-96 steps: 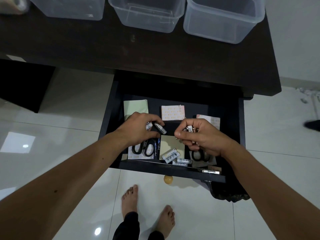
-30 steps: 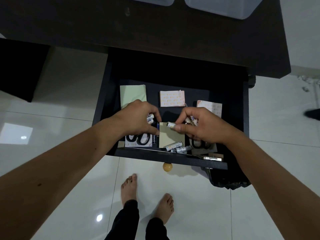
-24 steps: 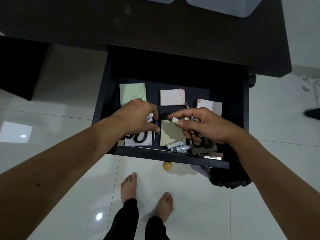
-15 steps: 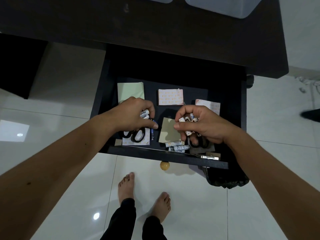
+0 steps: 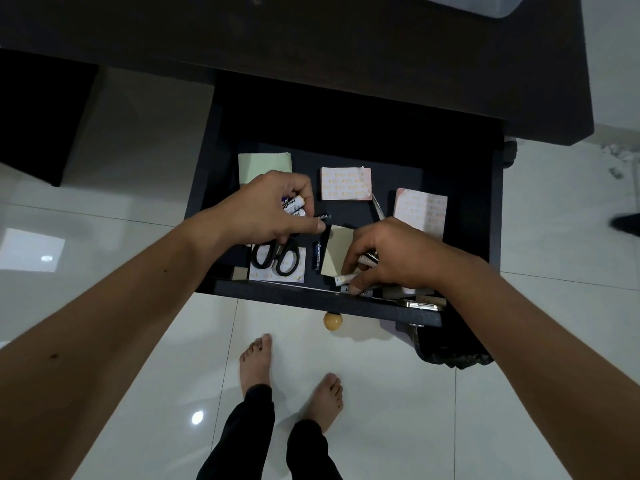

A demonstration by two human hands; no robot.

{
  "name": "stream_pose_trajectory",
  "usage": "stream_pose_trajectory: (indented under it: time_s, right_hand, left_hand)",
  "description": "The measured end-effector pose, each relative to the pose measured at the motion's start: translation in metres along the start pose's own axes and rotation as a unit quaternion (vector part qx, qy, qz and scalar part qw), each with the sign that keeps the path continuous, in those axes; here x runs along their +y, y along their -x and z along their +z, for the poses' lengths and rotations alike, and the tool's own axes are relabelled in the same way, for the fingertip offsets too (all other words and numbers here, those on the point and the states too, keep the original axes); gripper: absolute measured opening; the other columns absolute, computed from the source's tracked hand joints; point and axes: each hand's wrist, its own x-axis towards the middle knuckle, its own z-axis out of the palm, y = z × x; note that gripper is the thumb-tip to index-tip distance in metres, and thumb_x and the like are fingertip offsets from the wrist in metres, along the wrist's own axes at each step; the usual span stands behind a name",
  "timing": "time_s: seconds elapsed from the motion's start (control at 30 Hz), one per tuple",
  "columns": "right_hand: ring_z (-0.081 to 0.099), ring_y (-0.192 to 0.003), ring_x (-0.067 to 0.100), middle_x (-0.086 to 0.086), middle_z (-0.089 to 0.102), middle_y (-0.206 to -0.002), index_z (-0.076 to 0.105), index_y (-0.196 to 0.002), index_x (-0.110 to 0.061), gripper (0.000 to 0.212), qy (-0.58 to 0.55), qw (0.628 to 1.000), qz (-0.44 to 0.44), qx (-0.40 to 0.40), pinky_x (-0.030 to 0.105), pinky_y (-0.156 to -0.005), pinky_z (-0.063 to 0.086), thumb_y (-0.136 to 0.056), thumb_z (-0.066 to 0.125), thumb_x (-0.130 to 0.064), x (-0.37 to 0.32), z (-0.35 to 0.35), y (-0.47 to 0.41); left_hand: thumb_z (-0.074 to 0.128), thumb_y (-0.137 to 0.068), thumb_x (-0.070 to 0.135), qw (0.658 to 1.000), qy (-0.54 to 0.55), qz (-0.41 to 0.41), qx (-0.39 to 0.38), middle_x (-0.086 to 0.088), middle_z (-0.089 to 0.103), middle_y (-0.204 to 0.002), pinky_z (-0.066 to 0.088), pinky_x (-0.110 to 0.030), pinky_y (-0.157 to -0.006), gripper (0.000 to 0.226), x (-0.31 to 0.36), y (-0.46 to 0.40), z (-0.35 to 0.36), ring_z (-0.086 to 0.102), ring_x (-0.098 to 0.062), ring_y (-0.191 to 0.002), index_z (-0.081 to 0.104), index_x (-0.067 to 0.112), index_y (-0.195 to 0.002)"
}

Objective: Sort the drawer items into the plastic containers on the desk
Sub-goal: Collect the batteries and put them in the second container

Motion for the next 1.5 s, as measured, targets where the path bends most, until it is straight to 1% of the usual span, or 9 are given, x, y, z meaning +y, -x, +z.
stream_pose_trajectory:
  time_s: [0.17,0.43,0.6,0.77,0.97,1.13,1.27,1.37,1.5]
  right_hand:
    - [0.067,-0.093,0.006,-0.014,0.073,-0.095,0.079,-0.087,-0.034,0.027,-0.02,1.0,0.0,0.007,0.04,-0.086,0.056,-0.069,0.095,-0.043,0.002,-0.002,0.002]
    - [0.068,-0.097,-0.004,-0.021,0.076,-0.101,0.082,-0.103,-0.037,0.03,-0.105,0.994,0.011,0.017,0.02,-0.089,0.052,-0.075,0.093,-0.038,0.005,-0.005,0.009]
    - [0.067,-0.058,0.01,-0.006,0.074,-0.075,0.078,-0.102,-0.028,0.014,-0.189,0.981,0.028,0.035,0.028,-0.053,0.053,-0.091,0.079,-0.037,0.005,-0.009,0.013]
    - [0.056,-0.053,0.008,-0.007,0.066,-0.067,0.07,-0.13,-0.022,0.027,-0.328,0.942,0.021,0.062,0.024,-0.045,0.041,-0.104,0.064,-0.023,0.002,-0.014,0.017]
    - [0.055,-0.054,0.017,0.005,0.055,-0.072,0.072,-0.106,-0.008,0.014,-0.532,0.841,0.016,0.096,0.024,-0.04,0.045,-0.097,0.067,-0.018,-0.001,-0.027,0.019]
    - [0.063,-0.056,0.022,0.013,0.067,-0.068,0.066,-0.089,0.001,0.028,-0.403,0.913,0.04,0.054,0.026,-0.042,0.047,-0.078,0.087,-0.014,0.002,-0.027,0.028]
    - [0.069,-0.074,0.002,-0.017,0.075,-0.086,0.082,-0.097,-0.03,0.029,-0.168,0.983,0.077,-0.011,0.018,-0.063,0.054,-0.072,0.095,-0.028,0.007,-0.016,0.034]
    - [0.064,-0.103,-0.003,-0.021,0.073,-0.107,0.081,-0.107,-0.037,0.032,-0.041,0.997,0.059,0.005,0.021,-0.091,0.052,-0.077,0.092,-0.039,0.011,-0.009,0.033]
    - [0.063,-0.103,0.004,-0.016,0.071,-0.104,0.081,-0.103,-0.037,0.019,0.025,0.999,0.004,-0.022,0.037,-0.095,0.054,-0.086,0.082,-0.047,0.015,-0.004,0.029]
  left_hand:
    - [0.077,-0.096,0.017,0.999,-0.003,0.036,-0.025,0.015,0.069,-0.102,0.052,-0.016,-0.056,0.029,0.003,0.002,0.002,0.063,-0.001,-0.058,0.075,0.033,-0.12]
    - [0.091,-0.08,0.033,0.997,-0.049,0.012,-0.052,0.001,0.069,-0.074,0.05,-0.023,-0.05,0.026,-0.001,0.001,0.004,0.061,-0.012,-0.053,0.067,0.024,-0.085]
    - [0.097,-0.068,0.044,0.984,-0.166,-0.001,-0.057,0.003,0.071,-0.096,0.059,-0.041,-0.076,0.04,-0.006,0.003,0.003,0.068,-0.016,-0.088,0.07,0.04,-0.098]
    - [0.091,-0.067,0.06,0.94,-0.331,0.026,-0.082,0.011,0.064,-0.114,0.052,-0.037,-0.087,0.063,-0.002,0.002,0.008,0.056,-0.016,-0.107,0.062,0.047,-0.122]
    - [0.083,-0.076,0.063,0.911,-0.4,0.083,-0.062,0.014,0.051,-0.073,0.034,-0.031,-0.068,0.046,0.005,0.001,0.015,0.048,-0.013,-0.081,0.065,0.041,-0.113]
    - [0.082,-0.077,0.064,0.922,-0.375,0.084,-0.051,0.012,0.051,-0.068,0.032,-0.028,-0.058,0.039,0.0,0.001,0.013,0.044,-0.001,-0.069,0.06,0.033,-0.088]
    - [0.08,-0.081,0.061,0.959,-0.275,0.063,-0.038,0.009,0.06,-0.065,0.039,-0.024,-0.055,0.037,-0.003,0.004,0.005,0.057,-0.001,-0.06,0.061,0.03,-0.079]
    - [0.082,-0.083,0.053,0.982,-0.178,0.059,0.0,0.007,0.066,-0.073,0.044,-0.017,-0.054,0.03,0.0,0.004,0.004,0.06,0.003,-0.062,0.062,0.031,-0.08]
    - [0.082,-0.088,0.045,0.992,-0.115,0.058,0.01,0.005,0.066,-0.07,0.044,-0.015,-0.05,0.026,0.003,0.003,0.008,0.055,-0.002,-0.052,0.063,0.029,-0.08]
